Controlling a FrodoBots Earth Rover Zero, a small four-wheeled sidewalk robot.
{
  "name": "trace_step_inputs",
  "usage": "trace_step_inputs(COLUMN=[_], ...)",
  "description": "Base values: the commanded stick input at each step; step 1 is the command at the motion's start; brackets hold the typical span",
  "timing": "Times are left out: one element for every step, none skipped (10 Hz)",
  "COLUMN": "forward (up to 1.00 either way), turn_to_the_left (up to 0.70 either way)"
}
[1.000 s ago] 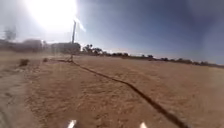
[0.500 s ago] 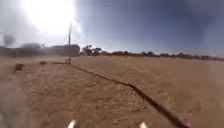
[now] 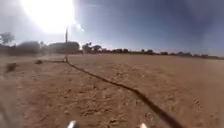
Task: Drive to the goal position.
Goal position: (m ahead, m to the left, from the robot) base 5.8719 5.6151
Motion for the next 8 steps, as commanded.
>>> trace_step_inputs(forward=[0.7,0.7,0.7,0.7,0.7,0.7,0.7,0.7], turn_to_the_left=[0.0,0.0,0.0,0.0,0.0,0.0,0.0,0.0])
